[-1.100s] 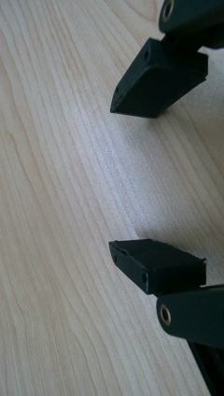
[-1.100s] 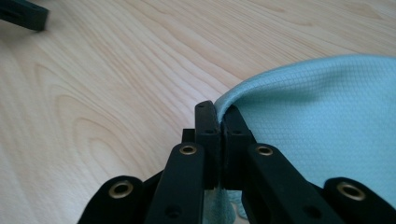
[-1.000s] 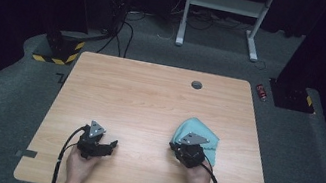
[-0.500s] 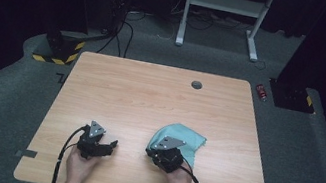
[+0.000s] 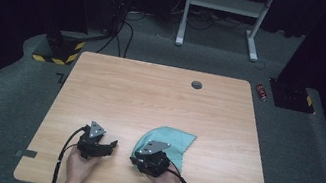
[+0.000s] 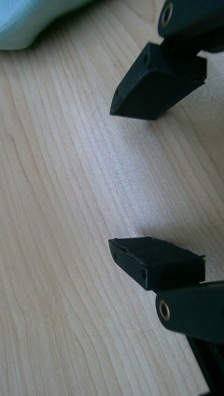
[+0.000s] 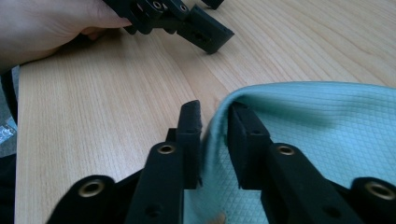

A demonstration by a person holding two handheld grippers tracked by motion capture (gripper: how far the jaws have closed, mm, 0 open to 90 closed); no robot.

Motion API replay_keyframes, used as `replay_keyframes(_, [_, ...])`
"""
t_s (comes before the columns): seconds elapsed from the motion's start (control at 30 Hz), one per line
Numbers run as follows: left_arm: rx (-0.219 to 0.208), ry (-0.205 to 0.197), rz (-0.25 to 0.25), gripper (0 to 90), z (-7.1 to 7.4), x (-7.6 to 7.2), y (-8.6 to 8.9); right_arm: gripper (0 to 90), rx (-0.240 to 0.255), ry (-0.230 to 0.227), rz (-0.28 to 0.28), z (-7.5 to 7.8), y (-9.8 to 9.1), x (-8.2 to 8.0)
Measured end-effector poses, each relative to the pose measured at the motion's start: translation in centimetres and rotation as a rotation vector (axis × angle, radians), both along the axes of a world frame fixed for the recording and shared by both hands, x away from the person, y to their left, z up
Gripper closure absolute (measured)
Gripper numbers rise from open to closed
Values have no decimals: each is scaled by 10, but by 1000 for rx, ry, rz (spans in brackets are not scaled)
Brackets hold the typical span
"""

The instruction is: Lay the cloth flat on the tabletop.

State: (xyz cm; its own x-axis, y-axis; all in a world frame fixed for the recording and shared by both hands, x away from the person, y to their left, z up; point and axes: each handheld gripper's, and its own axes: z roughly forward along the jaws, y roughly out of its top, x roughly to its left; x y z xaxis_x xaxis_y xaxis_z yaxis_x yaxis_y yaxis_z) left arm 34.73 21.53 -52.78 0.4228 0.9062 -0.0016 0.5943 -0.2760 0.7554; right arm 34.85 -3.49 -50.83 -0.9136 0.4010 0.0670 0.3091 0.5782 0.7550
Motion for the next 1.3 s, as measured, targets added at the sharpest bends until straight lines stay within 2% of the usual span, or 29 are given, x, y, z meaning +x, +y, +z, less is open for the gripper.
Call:
replay_keyframes(0.03, [-12, 1, 1, 326, 0, 0, 1, 695, 10, -1, -5, 1, -3, 0])
replay_keyframes(0.1, [-70, 3, -16, 354, 1, 0, 3, 668, 34, -1, -34, 4, -14, 1])
replay_keyframes(0.2, [-136, -21, -49, 381, 4, -5, -1, 676, 68, -14, -86, 8, -35, 5])
replay_keyframes(0.3, [-146, -45, -114, 382, 13, -10, -17, 693, 93, -3, -163, 12, -62, 10])
replay_keyframes(0.4, [-126, -74, -201, 384, 26, -15, -39, 714, 91, -13, -235, 14, -87, 15])
replay_keyframes(0.5, [-94, -86, -275, 386, 35, -18, -61, 726, 79, -12, -286, 13, -103, 18])
replay_keyframes(0.6, [-57, -90, -337, 385, 39, -17, -83, 730, 59, -17, -309, 10, -112, 18])
replay_keyframes(0.7, [-13, -72, -384, 385, 37, -12, -103, 731, 38, -15, -319, 6, -115, 17])
replay_keyframes(0.83, [43, -58, -410, 398, 32, -6, -123, 739, 24, -10, -314, 1, -115, 15])
replay_keyframes(0.93, [79, -47, -410, 416, 26, -3, -133, 746, 14, -8, -306, -3, -112, 14])
replay_keyframes(1.1, [99, -29, -415, 446, 20, 1, -139, 753, 11, -9, -294, -7, -109, 11])
replay_keyframes(1.3, [126, -4, -434, 525, 14, 2, -142, 754, 11, -9, -282, -14, -109, 6])
